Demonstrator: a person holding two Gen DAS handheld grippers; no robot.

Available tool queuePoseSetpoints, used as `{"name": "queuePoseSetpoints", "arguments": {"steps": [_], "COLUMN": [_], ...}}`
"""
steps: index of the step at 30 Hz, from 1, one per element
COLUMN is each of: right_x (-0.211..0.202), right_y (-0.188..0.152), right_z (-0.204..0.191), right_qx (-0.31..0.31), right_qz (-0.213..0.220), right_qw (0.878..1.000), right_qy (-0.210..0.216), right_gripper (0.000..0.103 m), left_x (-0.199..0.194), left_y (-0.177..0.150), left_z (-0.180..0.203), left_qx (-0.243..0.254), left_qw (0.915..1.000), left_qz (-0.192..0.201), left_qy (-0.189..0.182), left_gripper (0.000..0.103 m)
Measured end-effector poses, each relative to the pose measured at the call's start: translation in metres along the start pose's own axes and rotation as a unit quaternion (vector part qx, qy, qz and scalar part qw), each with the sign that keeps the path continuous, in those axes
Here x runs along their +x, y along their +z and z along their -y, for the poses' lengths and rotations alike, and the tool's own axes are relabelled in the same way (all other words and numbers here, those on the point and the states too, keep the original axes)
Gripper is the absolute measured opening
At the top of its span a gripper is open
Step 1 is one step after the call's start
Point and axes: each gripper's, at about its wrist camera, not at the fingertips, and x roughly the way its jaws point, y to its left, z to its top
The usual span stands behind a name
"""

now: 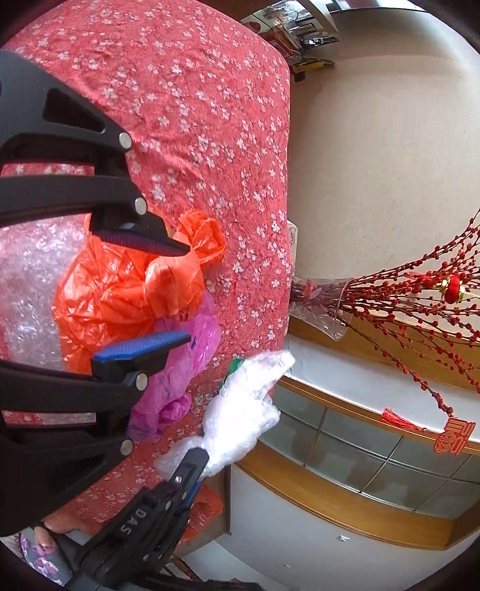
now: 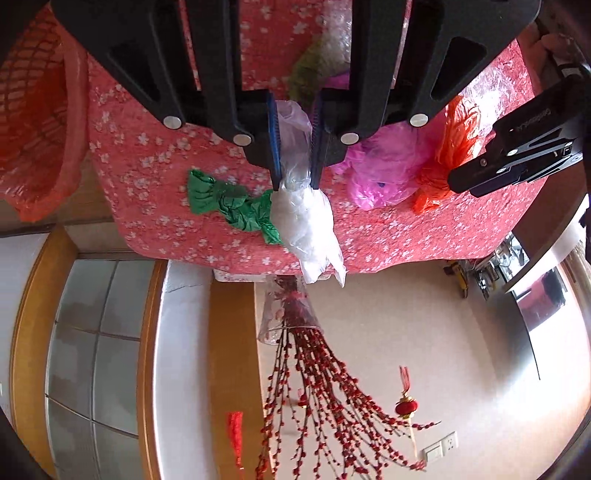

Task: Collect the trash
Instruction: 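Close the left tool on the orange plastic bag and lift it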

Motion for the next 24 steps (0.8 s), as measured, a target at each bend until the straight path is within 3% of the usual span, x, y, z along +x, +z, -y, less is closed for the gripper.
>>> {"name": "queuePoseSetpoints", "arguments": {"steps": [13, 20, 24], "right_x": [-0.018, -0.036, -0.047], "right_y": [-0.015, -0.019, -0.019], "right_z": [0.028, 0.037, 0.041], "right_qx": [0.010, 0.027, 0.026], "right_qz": [0.001, 0.012, 0.020], "right_qw": [1.000, 0.999, 0.999], "right_qy": [-0.024, -0.019, -0.021], "right_gripper": [0.015, 0.014, 0.014], "left_x": [0.021, 0.013, -0.001], "left_y": [-0.020, -0.022, -0.022], "left_z": [0.007, 0.001, -0.003], "left_qx": [-0.002, -0.013, -0.012], "left_qw": [0.9986, 0.9990, 0.9996], "left_qz": [-0.047, -0.039, -0.024], "left_qy": [0.025, 0.018, 0.012], "left_gripper": [0.040, 0.020, 0.017]}}
